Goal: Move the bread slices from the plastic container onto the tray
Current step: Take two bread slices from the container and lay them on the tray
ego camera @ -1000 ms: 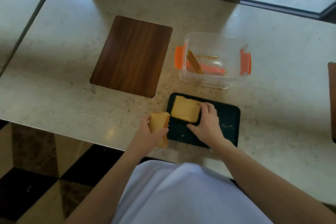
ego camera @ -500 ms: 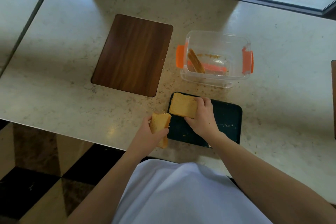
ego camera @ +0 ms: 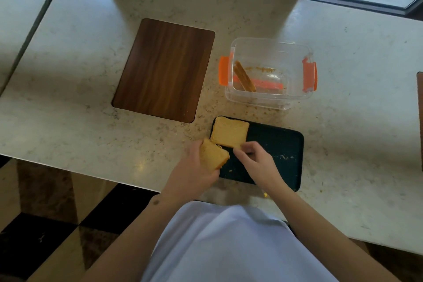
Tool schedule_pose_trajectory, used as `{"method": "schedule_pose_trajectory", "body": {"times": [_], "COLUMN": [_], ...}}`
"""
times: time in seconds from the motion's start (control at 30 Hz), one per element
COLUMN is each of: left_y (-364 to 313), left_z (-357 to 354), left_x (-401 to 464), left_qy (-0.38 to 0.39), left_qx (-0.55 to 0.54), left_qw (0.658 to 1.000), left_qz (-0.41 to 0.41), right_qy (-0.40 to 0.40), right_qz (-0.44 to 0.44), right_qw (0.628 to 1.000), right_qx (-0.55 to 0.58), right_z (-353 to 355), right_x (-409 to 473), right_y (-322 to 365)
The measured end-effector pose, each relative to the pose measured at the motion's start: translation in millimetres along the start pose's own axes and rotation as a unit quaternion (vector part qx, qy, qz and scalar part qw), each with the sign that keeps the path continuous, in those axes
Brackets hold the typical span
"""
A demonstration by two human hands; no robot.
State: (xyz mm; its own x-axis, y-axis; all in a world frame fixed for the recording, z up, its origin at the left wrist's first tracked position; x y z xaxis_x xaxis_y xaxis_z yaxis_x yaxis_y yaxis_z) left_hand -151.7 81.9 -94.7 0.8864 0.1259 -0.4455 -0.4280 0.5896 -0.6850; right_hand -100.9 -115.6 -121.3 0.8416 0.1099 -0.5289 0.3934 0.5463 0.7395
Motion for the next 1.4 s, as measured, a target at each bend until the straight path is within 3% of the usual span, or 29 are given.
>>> {"method": "schedule_pose_trajectory", "body": {"times": [0.13,0.27,0.37,0.43,0.53,0.63,0.7,0.87,0.97,1.2,1.4], "left_y": [-35,-60,-65,-58,-26,12,16,15,6,-3,-6], "left_z": [-14,-23,-27,-22,-8,-19,-31,-23,-19,-20,-26], "left_x": [-6,-5,-1,5,21,25,24,32,35,31,32], "left_qy": [0.04,0.068,0.096,0.092,0.024,0.036,0.082,0.022,-0.011,-0.06,-0.025], "left_qx": [0.156,0.195,0.148,0.067,-0.108,-0.302,-0.365,-0.214,-0.089,0.023,0.108], "left_qw": [0.975,0.951,0.955,0.974,0.993,0.941,0.913,0.972,0.996,0.997,0.993], "left_qz": [-0.151,-0.23,-0.239,-0.197,-0.03,0.146,0.161,0.097,0.027,-0.033,-0.043], "right_qy": [0.116,0.109,0.087,0.084,0.079,0.077,0.066,-0.013,-0.032,-0.021,-0.004], "right_qz": [-0.059,-0.071,-0.078,-0.077,-0.092,-0.105,-0.106,-0.109,-0.098,-0.097,-0.099], "right_qw": [0.98,0.974,0.967,0.959,0.943,0.931,0.942,0.986,0.991,0.994,0.995], "right_qx": [0.154,0.188,0.225,0.258,0.309,0.341,0.311,0.123,0.086,0.054,0.01], "right_z": [-14,-10,-1,3,10,11,11,8,4,-2,-5], "right_x": [-27,-34,-32,-31,-29,-26,-24,-20,-18,-16,-17], "right_y": [-3,-5,-6,-7,-13,-20,-24,-35,-35,-35,-38]}}
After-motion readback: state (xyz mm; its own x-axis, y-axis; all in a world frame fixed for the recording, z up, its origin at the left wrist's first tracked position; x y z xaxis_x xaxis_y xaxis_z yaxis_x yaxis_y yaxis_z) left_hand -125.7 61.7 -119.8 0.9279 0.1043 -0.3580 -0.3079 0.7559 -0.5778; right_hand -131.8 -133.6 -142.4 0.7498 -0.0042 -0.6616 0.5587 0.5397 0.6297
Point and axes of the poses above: each hand's wrist, its own x-axis towards the middle knuckle, its own z-axis out of the back of the hand, y = z × x, the point moved 8 cm from there along x, towards the middle knuckle, and after that the axes turned 2 degrees about -y, right-handed, at the moved point
